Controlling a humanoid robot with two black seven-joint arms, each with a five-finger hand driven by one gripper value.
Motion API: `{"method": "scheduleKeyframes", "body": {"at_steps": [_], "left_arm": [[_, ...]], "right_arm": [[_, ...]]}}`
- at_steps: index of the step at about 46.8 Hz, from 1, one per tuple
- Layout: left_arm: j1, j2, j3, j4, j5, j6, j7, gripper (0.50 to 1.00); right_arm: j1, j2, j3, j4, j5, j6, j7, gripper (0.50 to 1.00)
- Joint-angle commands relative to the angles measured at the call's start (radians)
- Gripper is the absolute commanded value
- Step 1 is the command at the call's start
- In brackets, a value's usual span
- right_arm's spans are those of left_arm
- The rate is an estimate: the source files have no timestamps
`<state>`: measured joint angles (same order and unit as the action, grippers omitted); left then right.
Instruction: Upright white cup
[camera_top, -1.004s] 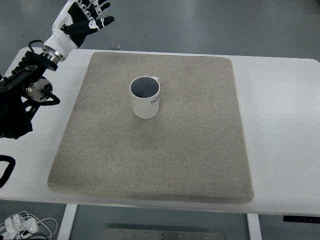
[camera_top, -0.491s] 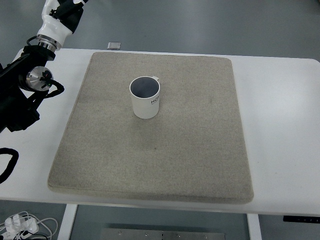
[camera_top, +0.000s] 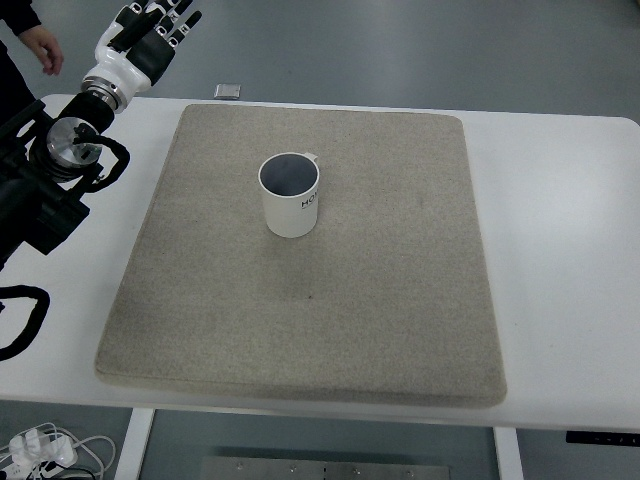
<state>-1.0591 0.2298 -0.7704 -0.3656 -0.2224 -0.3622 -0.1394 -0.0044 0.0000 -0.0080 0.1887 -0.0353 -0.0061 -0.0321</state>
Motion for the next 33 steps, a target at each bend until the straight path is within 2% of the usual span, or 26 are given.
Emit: {"method": "scheduleKeyframes", "body": {"at_steps": [1, 7, 22, 27, 33], "left_arm": [[-0.001, -0.007, -0.006, 0.001, -0.041, 0.011, 0.03, 0.994], [-0.001, -0.012, -0.006, 0.002, -0.103, 0.049, 0.052, 0.994], [-0.001, -0.035, -0.007, 0.004, -0.189, 0.048, 0.057, 0.994], [-0.001, -0.055, -0.003, 0.005, -0.189, 0.049, 0.078, 0.994], [-0.001, -0.061, -0.007, 0.014, -0.19, 0.074, 0.084, 0.994]], "right_arm": [[0.0, 0.0, 0.002, 0.0, 0.0, 0.0, 0.0, 0.952], [0.0, 0.0, 0.003, 0.0, 0.002, 0.0, 0.0, 0.952], [-0.005, 0.0, 0.006, 0.0, 0.005, 0.003, 0.001, 0.952], [-0.005, 0.0, 0.008, 0.0, 0.005, 0.005, 0.003, 0.952], [-0.005, 0.0, 0.01, 0.0, 0.005, 0.005, 0.003, 0.952]]}}
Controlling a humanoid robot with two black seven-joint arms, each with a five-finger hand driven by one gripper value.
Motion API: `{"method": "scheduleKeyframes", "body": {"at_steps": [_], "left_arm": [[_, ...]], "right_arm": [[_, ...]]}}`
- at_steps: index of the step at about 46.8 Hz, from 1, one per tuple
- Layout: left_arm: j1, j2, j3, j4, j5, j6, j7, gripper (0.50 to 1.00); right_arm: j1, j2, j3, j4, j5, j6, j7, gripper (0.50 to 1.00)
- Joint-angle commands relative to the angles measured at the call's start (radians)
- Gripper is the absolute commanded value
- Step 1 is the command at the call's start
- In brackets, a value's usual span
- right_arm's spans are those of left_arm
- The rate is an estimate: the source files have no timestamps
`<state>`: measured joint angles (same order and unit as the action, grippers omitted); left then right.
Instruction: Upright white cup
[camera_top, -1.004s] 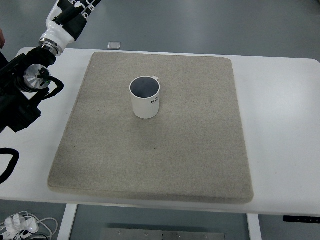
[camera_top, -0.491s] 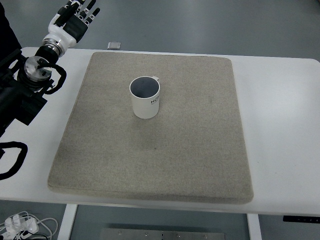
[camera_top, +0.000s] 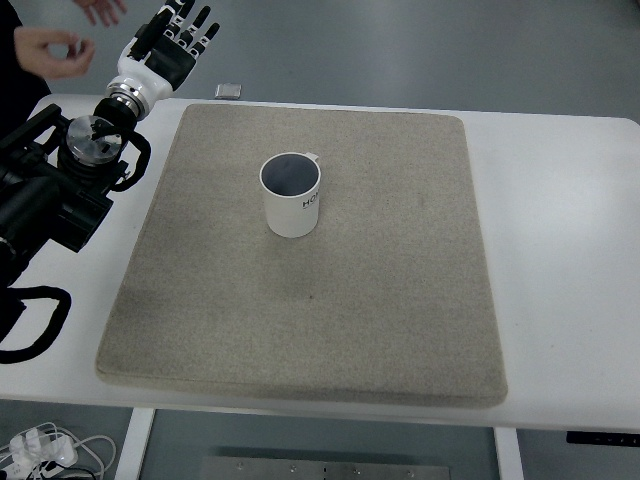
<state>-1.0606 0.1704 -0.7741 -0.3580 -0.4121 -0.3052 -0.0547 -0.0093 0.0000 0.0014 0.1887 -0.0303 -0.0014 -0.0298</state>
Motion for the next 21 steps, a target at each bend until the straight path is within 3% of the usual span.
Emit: {"method": "scheduleKeyframes", "body": {"at_steps": [1, 21], "left_arm": [[0.001, -0.003, -0.004, 0.011, -0.001, 0.02, 0.001, 0.994], [0.007, -0.003, 0.002, 0.039, 0.012, -0.008, -0.013, 0.994]], "right_arm": [[0.0, 0.0, 0.0, 0.0, 0.0, 0.0, 0.001, 0.952], [0.0, 0.0, 0.0, 0.0, 0.0, 0.001, 0.002, 0.952]]}}
